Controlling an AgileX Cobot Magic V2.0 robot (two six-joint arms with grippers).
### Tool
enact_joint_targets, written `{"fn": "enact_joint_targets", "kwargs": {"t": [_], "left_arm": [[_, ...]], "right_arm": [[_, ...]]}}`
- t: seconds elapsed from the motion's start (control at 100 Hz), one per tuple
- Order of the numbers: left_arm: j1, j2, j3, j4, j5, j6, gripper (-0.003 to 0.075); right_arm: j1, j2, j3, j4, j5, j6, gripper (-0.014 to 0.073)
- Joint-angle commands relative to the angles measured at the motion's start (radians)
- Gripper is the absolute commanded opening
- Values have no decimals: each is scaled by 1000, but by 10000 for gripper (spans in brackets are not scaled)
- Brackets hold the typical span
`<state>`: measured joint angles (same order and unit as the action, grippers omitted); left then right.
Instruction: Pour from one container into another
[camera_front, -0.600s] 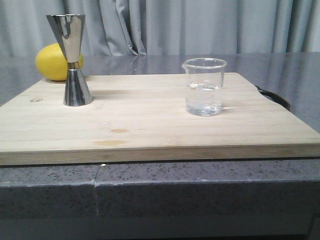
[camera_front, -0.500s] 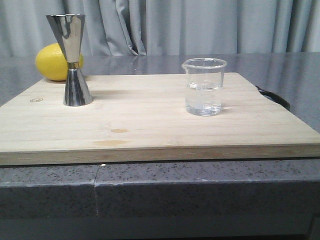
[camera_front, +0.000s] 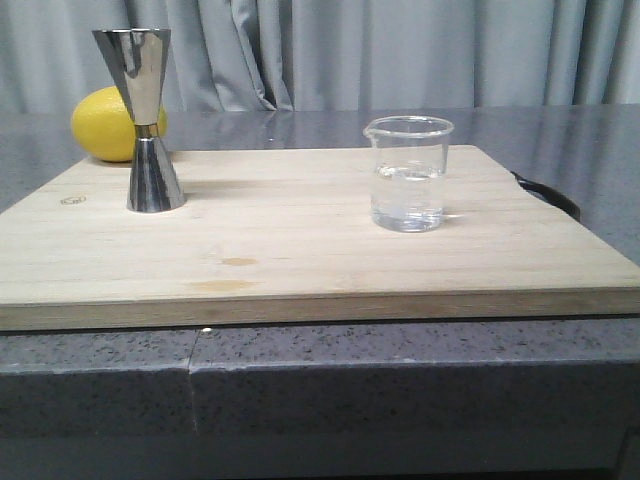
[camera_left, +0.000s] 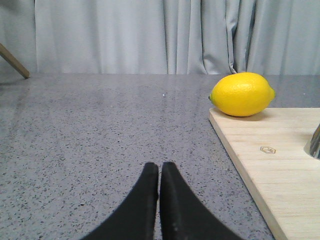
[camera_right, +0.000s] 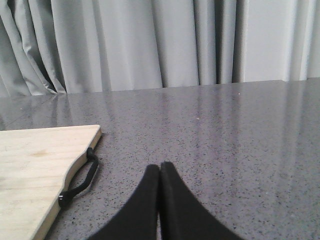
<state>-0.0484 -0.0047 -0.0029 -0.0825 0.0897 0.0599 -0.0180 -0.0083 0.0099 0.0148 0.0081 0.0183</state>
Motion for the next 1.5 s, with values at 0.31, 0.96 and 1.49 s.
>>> {"fn": "enact_joint_targets", "kwargs": {"t": [0.31,0.96,1.49], "left_arm": [[2,-28,14,-10,-75,-5,-19],[2,-27,-77,-118,-114,-7,-19],[2,294,-538,1,159,-5,-19]], "right_arm": [[-5,-19,27,3,-83,-9,-64],[-5,-19,-82,3,-15,-9,-64],[-5,292,-584,3,415,-25,-64]]}}
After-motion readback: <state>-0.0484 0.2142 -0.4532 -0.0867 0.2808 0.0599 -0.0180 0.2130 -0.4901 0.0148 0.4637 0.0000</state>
